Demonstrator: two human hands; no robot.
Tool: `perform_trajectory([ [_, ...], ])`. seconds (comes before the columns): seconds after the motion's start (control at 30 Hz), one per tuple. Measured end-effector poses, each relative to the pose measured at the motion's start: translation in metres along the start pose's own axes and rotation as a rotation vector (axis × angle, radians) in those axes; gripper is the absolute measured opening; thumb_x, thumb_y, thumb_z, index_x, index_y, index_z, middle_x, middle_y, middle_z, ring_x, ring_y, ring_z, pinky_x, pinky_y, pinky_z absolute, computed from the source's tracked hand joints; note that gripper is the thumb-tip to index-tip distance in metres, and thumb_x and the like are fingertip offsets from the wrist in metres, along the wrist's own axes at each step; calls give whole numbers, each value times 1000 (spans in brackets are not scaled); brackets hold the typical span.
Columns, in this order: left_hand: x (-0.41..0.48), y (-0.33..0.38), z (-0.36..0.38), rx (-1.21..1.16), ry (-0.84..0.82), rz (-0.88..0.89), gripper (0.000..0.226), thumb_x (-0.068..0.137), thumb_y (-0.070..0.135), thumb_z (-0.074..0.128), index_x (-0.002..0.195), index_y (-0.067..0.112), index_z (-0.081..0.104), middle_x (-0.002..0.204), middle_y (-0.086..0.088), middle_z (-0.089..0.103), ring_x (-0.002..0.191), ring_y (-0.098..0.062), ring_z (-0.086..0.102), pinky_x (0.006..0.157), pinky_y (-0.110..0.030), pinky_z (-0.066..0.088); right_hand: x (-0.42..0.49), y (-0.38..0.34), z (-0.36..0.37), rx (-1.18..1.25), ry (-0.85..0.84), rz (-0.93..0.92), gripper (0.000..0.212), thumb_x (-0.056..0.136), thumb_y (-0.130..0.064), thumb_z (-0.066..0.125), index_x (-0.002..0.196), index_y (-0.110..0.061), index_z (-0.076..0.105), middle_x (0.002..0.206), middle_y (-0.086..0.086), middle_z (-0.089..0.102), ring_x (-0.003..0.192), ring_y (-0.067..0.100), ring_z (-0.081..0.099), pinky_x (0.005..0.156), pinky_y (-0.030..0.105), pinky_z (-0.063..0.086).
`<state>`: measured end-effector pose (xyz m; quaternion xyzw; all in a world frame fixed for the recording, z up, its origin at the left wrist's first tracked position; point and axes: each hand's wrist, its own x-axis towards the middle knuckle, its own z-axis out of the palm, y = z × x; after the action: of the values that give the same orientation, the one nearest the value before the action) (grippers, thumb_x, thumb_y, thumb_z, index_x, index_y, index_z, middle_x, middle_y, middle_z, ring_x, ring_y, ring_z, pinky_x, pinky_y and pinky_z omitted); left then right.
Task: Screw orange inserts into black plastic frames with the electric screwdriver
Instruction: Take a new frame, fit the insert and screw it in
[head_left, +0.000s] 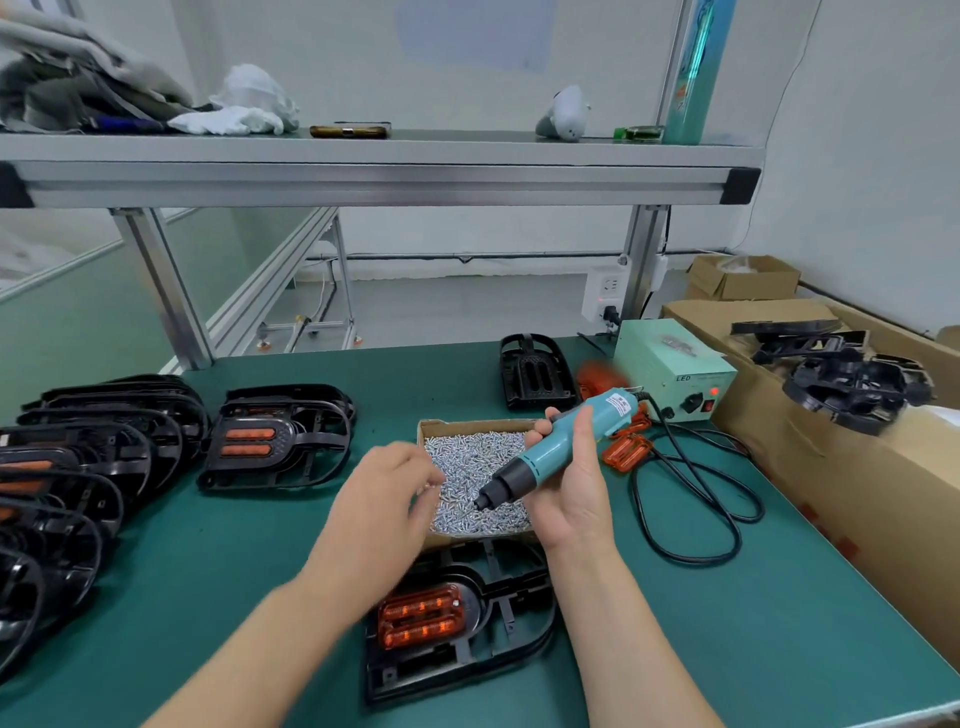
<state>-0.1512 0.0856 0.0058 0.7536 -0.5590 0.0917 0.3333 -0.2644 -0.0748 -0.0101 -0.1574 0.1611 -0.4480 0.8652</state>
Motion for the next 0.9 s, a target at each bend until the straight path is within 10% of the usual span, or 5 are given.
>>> perform_trajectory([
  [0.17, 53, -15, 15, 283, -517, 73, 38, 98, 23, 57, 136, 28, 58, 135, 5, 56, 128, -15, 48, 107, -28, 34, 1, 4, -2, 6, -23, 40, 43, 82, -45, 70, 106, -11, 59, 78, 1, 61, 68, 10, 57, 64, 21, 56],
  [0.3, 64, -17, 33, 343, -688, 17, 39, 90, 23, 68, 128, 30, 64, 121, 0, 66, 113, -22, 59, 85, -28, 41, 2, 4, -2, 39, -13, 68, 44, 82, -44, 70, 107, -11, 59, 79, 2, 61, 70, 10, 57, 65, 21, 56],
  [0.67, 52, -11, 44, 265, -490, 42, 17, 88, 15, 59, 77, 28, 57, 76, 10, 53, 75, -15, 44, 65, -26, 32, 1, 5, -4, 73, -6, 88, 43, 82, -43, 71, 106, -10, 59, 81, 2, 60, 69, 10, 56, 68, 22, 54],
  [0.9, 50, -6, 45, 168, -419, -71, 5, 93, 21, 61, 89, 19, 64, 91, 3, 65, 87, -21, 57, 76, -33, 43, 1, 4, -3, 79, 13, 98, 41, 84, -41, 71, 107, -10, 58, 80, 2, 61, 70, 10, 55, 72, 22, 51],
])
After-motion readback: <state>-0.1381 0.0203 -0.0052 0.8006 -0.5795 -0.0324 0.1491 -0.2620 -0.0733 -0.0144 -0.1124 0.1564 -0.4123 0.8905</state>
